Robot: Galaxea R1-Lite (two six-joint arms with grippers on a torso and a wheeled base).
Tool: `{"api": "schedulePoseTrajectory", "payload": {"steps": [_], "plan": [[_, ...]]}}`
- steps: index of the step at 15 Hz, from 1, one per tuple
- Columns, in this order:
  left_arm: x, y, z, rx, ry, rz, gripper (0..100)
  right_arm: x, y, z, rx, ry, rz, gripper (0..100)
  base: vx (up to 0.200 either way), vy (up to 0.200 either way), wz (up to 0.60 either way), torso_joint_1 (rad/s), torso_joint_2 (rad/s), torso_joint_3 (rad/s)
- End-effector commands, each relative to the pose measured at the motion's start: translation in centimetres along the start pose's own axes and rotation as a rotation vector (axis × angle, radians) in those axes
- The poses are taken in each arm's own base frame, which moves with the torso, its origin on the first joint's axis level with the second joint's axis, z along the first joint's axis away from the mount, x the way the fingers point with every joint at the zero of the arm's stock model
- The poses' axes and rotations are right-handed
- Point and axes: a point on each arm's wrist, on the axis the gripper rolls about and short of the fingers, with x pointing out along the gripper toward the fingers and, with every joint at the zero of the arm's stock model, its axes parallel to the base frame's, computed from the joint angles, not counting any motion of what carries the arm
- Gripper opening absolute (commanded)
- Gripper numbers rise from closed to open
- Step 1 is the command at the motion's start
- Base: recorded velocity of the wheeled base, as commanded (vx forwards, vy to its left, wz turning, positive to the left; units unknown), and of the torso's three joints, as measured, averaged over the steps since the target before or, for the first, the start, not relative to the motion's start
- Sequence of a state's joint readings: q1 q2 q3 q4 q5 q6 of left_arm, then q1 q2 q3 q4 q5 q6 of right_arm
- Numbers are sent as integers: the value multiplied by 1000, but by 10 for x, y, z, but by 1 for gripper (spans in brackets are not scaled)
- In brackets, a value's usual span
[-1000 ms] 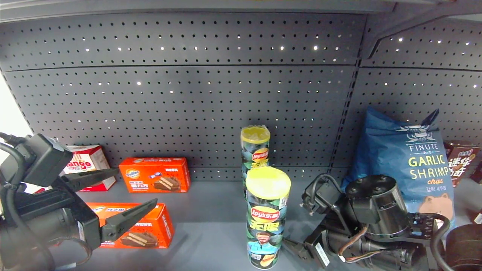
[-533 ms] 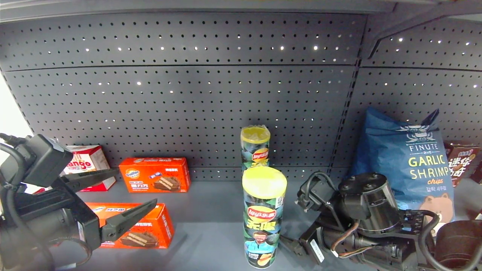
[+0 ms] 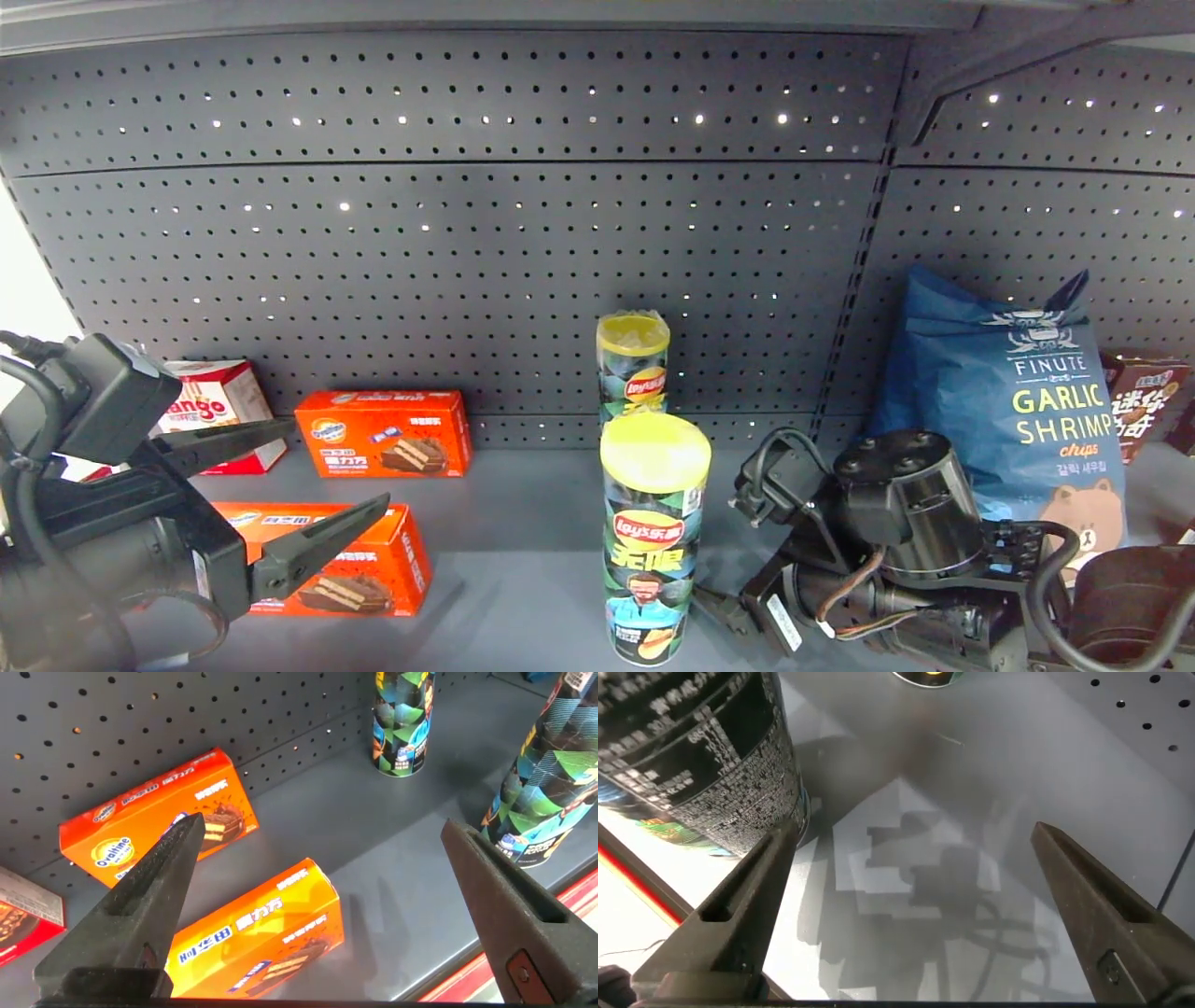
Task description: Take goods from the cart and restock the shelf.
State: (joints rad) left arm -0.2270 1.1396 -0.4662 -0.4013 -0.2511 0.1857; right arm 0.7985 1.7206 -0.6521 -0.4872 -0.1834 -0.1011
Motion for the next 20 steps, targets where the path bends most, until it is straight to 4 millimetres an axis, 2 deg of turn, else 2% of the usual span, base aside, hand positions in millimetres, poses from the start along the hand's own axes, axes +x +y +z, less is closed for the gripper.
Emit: {"api": "schedulePoseTrajectory", "payload": {"steps": [1,6,14,17,19,20], "plan": [[0,0,0,0,1,-1,100,0,1,0,-3,-2,3,100,0,0,0,0,0,0],[0,0,-1,-3,2,1,100,6,1,5,-3,-9,0,100,0,0,0,0,0,0],[-7,-3,-8,-4,7,1,100,-6,-2,6,12,-29,-7,100,0,0,0,0,0,0],[-7,-2,-6,-3,1,4,100,-21,-9,8,27,-66,-24,100,0,0,0,0,0,0],[-9,-3,-5,0,-9,10,100,-46,-23,15,64,-153,-63,100,0,0,0,0,0,0],[-17,-4,-3,2,-36,22,100,-66,-32,19,86,-214,-99,100,0,0,0,0,0,0]]}}
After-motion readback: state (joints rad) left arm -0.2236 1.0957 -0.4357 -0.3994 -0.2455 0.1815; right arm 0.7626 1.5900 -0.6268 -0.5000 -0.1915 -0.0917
